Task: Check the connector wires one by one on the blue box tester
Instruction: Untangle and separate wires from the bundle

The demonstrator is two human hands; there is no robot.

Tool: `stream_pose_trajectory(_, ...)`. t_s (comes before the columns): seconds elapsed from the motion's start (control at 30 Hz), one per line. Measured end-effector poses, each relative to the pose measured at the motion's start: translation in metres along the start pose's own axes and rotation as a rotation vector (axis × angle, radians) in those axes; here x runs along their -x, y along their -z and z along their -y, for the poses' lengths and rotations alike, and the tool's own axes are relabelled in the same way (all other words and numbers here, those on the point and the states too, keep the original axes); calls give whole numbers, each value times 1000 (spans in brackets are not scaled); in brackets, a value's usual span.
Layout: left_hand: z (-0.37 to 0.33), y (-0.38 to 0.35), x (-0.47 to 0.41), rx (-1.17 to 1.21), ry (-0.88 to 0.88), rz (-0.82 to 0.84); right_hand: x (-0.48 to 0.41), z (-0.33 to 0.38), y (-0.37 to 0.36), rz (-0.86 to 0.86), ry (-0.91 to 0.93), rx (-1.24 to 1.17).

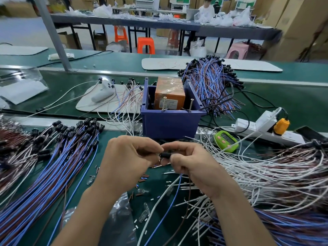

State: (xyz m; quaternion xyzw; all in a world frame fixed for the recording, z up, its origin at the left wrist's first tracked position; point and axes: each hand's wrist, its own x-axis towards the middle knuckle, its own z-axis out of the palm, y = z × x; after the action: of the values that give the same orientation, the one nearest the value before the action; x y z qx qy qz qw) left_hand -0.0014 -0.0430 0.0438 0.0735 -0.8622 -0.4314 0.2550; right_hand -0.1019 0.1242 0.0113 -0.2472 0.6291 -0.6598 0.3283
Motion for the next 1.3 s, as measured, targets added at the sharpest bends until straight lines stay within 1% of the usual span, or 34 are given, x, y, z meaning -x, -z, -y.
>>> stream_pose_trajectory(0.13, 4, -3, -1, 94, 47, 24, 0, 3, 0, 6, 2, -64)
stream_pose_trajectory(0.27, 4, -5, 0, 128, 52, 32, -1, 2, 0, -21, -2, -41)
stream_pose_trajectory(0.4, 5, -5, 1, 131, 47, 4, 0, 1, 2, -17, -7, -39)
stream_pose_trajectory(0.5, 4, -4, 1, 117, 43, 19, 0, 1, 2, -33, 2, -17)
stream_pose_trajectory(0.73, 5, -6, 2, -30, -38, 26, -3, -4, 0, -60, -6, -78)
stream_pose_trajectory(0.93, 7, -11, 3, 43, 38, -7, -6, -8, 1, -60, 15, -11)
stream_pose_trajectory(1.07, 8, -10, 3, 70, 51, 49, -5, -9, 5, -26, 2, -3)
stream_pose_trajectory(1.2, 13, -3, -4, 164, 199, 196, -1, -7, 6, 38, -20, 7)
stream_pose_trajectory(1.3, 17, -1, -7, 240, 246, 260, 1, -4, 5, 64, -18, 20)
